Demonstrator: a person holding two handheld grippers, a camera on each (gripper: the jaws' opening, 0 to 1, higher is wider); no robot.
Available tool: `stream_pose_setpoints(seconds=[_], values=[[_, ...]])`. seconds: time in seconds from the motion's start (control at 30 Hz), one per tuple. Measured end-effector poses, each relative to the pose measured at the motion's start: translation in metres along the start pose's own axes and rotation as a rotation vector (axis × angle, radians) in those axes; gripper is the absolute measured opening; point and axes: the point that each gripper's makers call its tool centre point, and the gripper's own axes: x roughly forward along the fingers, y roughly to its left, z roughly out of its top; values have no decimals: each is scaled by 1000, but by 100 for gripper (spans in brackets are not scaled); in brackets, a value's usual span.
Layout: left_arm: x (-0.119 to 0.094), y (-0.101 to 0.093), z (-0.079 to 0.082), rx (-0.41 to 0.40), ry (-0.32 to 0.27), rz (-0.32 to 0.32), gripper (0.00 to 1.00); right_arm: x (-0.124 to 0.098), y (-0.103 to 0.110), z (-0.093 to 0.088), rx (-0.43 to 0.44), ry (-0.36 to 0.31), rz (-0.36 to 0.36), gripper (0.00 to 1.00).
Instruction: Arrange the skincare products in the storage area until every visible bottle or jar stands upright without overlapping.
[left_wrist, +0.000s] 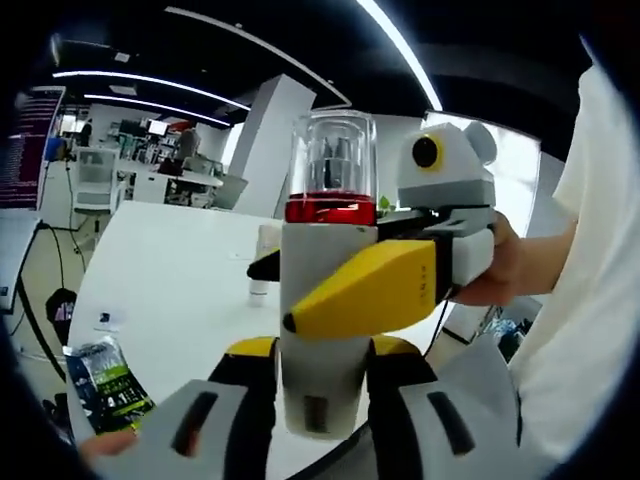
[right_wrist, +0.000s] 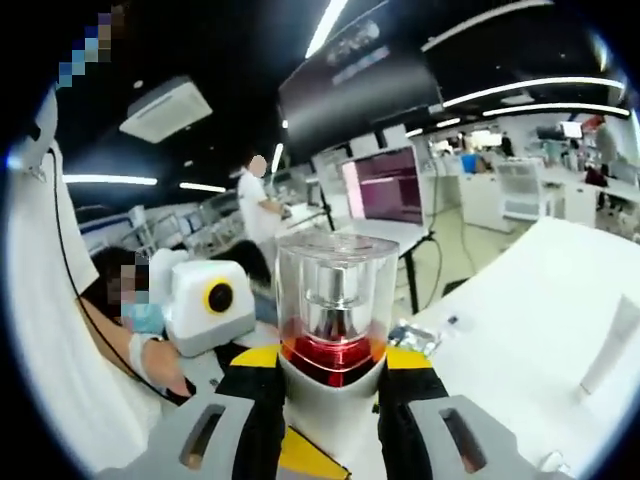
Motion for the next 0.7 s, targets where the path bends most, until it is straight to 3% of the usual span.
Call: stream_pose_setpoints(seconds=[0.13, 0.33, 0.5, 0.7], values=[[-1, -3, 4, 93, 6, 23, 26, -3, 2, 2, -12, 6, -3, 32], [-6, -14, 3, 65, 23, -19, 25, -13, 12, -3, 13, 25, 27, 34], [-11, -31, -13, 30, 76, -113, 25, -22, 22, -17, 50, 61, 103, 33], [-5, -38, -8, -43, 63, -166, 25, -27, 20, -12, 57, 25, 77, 33]])
